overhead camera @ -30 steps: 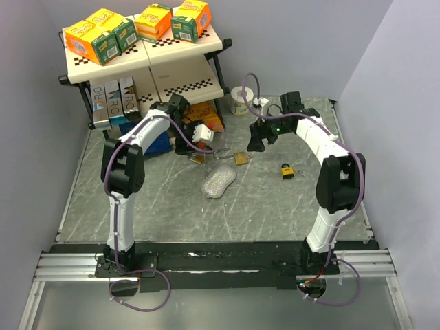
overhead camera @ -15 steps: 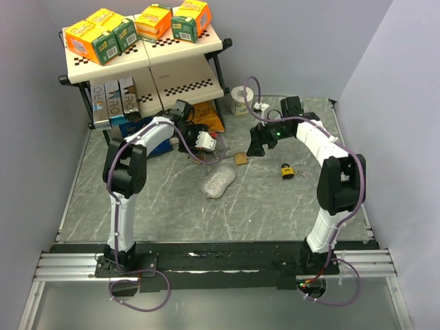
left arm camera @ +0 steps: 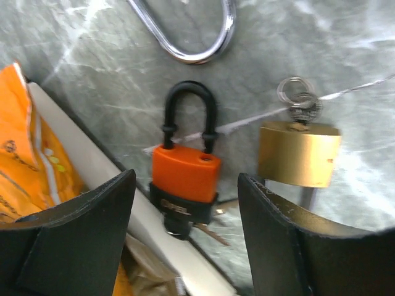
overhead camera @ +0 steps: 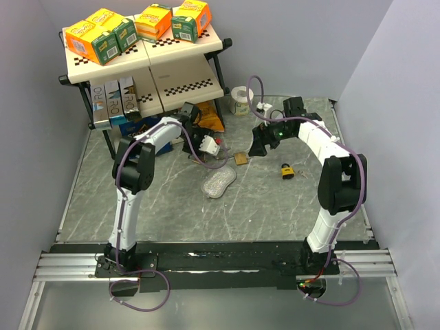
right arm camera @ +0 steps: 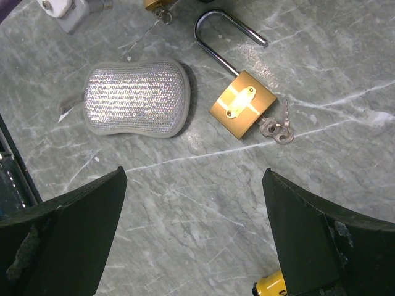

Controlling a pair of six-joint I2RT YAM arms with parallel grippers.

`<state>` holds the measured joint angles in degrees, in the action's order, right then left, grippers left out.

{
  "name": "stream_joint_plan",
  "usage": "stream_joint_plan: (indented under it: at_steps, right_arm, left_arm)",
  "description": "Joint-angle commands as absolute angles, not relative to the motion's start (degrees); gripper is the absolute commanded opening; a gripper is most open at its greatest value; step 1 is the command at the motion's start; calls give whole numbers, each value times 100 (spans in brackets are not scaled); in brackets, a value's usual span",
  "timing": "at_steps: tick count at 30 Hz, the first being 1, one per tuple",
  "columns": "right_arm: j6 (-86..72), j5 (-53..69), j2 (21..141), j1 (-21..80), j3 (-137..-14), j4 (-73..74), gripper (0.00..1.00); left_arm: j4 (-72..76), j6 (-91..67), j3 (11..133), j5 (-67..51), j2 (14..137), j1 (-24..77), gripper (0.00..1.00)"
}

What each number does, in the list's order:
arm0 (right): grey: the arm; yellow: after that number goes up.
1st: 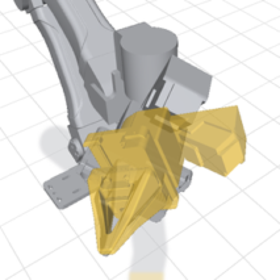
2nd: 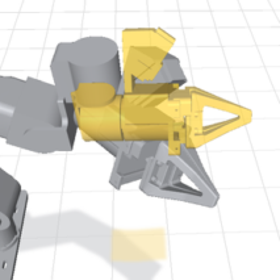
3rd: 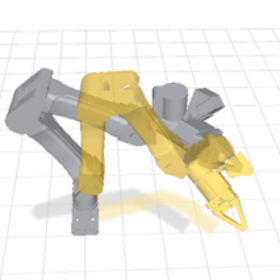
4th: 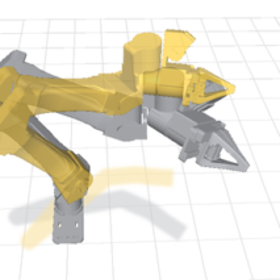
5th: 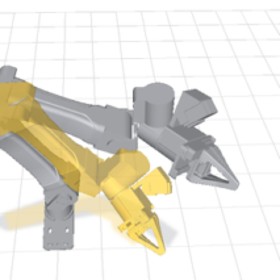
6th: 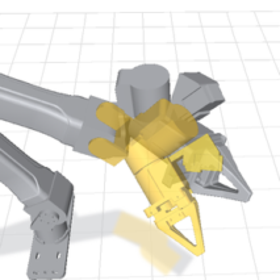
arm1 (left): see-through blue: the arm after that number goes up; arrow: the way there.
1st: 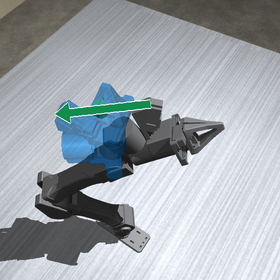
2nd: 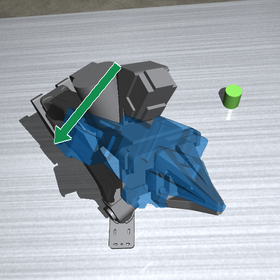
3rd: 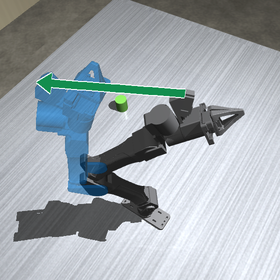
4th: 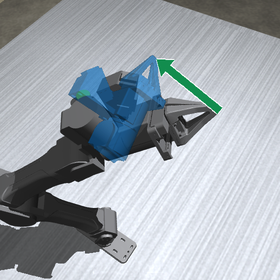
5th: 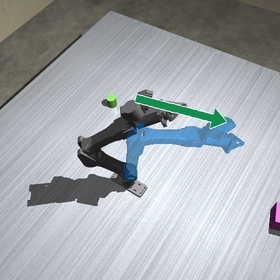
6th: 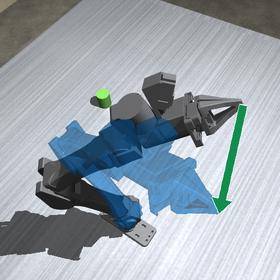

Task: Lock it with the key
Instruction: Pick up the lock from the center of the board.

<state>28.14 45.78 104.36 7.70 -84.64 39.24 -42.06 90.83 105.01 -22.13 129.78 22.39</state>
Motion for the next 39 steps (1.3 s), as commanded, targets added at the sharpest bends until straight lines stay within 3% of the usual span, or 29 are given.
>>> stream_joint_plan:
  at_steps: [1, 10, 14, 21, 24, 25, 28, 32, 35, 38, 39]
  right_arm:
    - [2830, 4773, 10134, 694, -8464, 3911, 99]
    - [2874, 4790, 10107, 607, -8464, 4043, 99]
    - [2909, 4816, 10099, 580, -8490, 4104, 98]
    - [2874, 4904, 10125, 545, -8508, 4140, 98]
    - [2821, 4992, 10178, 545, -8543, 4140, 98]
    - [2795, 5001, 10186, 554, -8560, 4157, 98]
    - [2812, 5018, 10187, 554, -8596, 4218, 98]
    - [2900, 4966, 10152, 554, -8552, 4245, 98]
    - [2900, 4975, 10160, 562, -8517, 4245, 98]
    - [2883, 4975, 10143, 554, -8517, 4236, 97]
    - [2865, 4975, 10143, 554, -8525, 4254, 97]
  left_arm:
    - [-4762, 9544, 10994, -2189, 13289, 2259, 72]
    - [-5976, 10054, 11619, -1539, 13851, 2233, 64]
    - [-6319, 10116, 11654, -1336, 13878, 2180, 55]
    - [-6425, 10187, 10785, -1274, 13272, 2136, 48]
    - [-6468, 10064, 10828, -1310, 13271, 2136, 52]
    - [-6521, 10029, 10898, -1283, 13376, 2144, 60]
    - [-6530, 9958, 11100, -1152, 13517, 2136, 68]
    - [-6539, 10010, 11259, -1064, 13711, 2136, 71]
    - [-6618, 10046, 11338, -993, 13825, 2145, 66]
    - [-6662, 10072, 11382, -1107, 13799, 2145, 51]
    - [-6610, 10072, 11364, -1194, 13747, 2136, 41]
